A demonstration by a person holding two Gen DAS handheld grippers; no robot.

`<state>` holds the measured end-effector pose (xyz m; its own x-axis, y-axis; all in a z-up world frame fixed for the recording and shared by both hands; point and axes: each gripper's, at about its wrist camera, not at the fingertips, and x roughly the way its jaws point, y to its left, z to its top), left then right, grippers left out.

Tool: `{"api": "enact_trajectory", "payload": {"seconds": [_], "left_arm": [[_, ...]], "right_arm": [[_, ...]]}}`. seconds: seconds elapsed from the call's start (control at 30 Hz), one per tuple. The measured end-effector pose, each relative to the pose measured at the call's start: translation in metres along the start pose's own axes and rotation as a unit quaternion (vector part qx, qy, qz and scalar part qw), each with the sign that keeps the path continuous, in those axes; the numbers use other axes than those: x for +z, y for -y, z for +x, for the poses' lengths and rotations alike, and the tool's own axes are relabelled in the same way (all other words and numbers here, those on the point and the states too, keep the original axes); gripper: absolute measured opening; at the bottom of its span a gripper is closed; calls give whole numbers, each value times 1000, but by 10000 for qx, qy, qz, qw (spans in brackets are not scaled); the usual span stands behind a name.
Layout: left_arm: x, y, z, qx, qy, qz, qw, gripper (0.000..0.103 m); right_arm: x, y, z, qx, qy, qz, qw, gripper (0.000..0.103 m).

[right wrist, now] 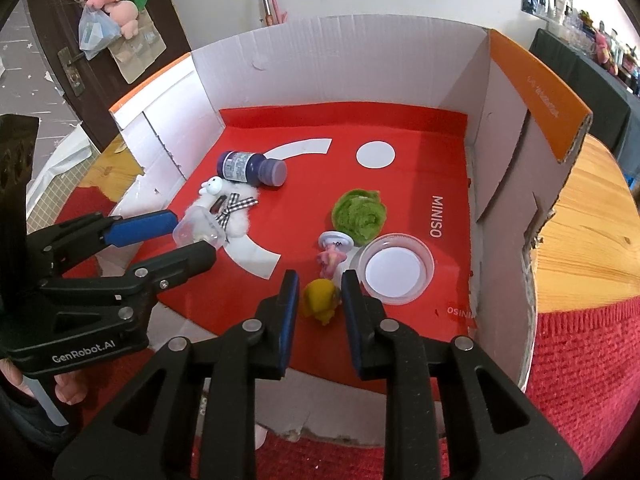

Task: Organize objects
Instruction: 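Open the left tool to release the clear box while the right tool sets the toy beside the lid, then withdraw both tools out of the box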

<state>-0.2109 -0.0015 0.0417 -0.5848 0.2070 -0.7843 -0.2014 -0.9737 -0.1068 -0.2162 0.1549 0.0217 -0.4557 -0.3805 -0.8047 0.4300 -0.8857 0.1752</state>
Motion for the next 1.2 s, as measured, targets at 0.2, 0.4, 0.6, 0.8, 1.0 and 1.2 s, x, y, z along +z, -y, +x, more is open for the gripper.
{"api": "enact_trajectory", "payload": {"seconds": [0.2,0.4,0.6,0.8,1.0,1.2], "left_arm": [[-3,1,-5,-2,25,0,10000,61],[-7,2,-10,20,73,-10,10000,64],[-9,3,-15,27,106,-12,9999,64],[-12,3,-25,58,196,-22,9998,70],[-17,4,-35,91,277,-16,9996,74],[-24,4,-46,143,359,-46,9992,81]], "right_arm": [[-2,-3,-8,7,74,-14,10000,29],[-5,-6,-13,13,114,-26,9999,31],[-7,-11,-22,-2,220,-69,9997,57],[-9,-14,-28,-6,270,-92,9996,57],[-14,-18,-38,-3,346,-102,9994,59],[-19,-23,-51,-11,460,-132,9989,65]]}}
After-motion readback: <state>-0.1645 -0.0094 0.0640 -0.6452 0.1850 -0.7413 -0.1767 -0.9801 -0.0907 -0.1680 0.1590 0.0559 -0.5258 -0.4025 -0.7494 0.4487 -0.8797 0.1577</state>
